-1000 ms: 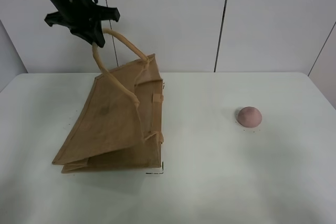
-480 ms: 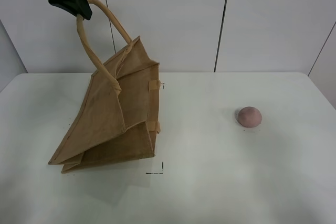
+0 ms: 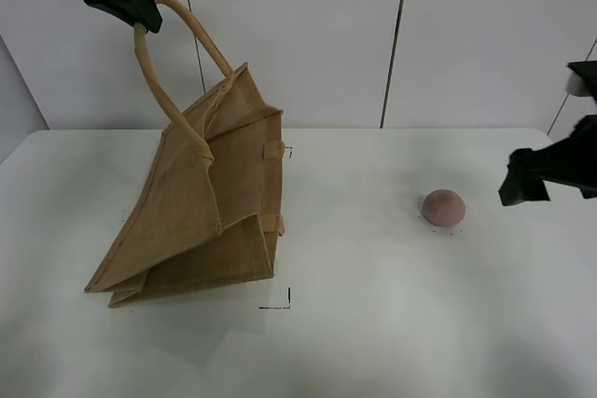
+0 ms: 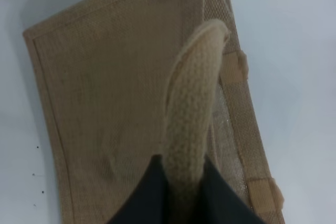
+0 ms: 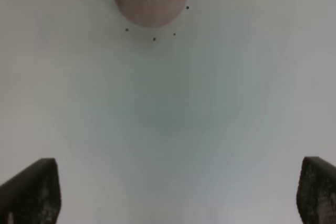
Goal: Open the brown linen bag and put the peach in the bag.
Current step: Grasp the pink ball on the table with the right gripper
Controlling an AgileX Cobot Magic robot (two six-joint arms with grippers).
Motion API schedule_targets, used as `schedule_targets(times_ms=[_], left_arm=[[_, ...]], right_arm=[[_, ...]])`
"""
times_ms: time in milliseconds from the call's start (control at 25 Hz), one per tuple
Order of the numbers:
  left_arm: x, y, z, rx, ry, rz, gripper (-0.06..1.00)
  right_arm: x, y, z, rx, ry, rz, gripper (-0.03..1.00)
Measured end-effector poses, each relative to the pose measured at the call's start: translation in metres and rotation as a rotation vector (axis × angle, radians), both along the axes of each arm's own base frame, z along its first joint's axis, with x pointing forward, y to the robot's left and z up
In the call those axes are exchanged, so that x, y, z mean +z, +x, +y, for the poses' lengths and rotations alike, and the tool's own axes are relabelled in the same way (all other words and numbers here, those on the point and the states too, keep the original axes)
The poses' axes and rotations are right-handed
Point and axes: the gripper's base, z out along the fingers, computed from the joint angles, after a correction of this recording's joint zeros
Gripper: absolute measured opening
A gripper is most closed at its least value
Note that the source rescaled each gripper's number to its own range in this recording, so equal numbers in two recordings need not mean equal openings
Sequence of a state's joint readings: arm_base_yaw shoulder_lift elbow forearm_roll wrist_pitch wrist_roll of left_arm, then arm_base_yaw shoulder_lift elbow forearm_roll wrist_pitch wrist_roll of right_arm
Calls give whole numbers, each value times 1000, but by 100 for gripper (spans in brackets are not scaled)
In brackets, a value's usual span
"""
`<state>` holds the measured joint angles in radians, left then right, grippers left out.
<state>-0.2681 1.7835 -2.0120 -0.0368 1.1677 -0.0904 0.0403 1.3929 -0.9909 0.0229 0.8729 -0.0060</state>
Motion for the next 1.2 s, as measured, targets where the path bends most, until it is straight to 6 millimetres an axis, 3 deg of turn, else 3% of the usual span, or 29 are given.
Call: schedule_targets(times_ms=[240, 440, 640, 840, 1080, 1200], left_arm=[[0, 0, 0, 0, 0, 0, 0], [0, 0, 0, 0, 0, 0, 0], [0, 0, 0, 0, 0, 0, 0], [0, 0, 0, 0, 0, 0, 0], [0, 0, 0, 0, 0, 0, 0], [1, 0, 0, 0, 0, -2, 0]], right_arm=[[-49, 96, 4, 0, -4, 135, 100], [-80, 138, 15, 19, 2, 189, 100], [-115, 146, 33, 51, 10, 255, 100], [-144, 150, 32, 42, 3, 292, 100], [-149, 156, 28, 7, -5, 240, 100], [-151, 157, 28, 7, -4, 237, 89]])
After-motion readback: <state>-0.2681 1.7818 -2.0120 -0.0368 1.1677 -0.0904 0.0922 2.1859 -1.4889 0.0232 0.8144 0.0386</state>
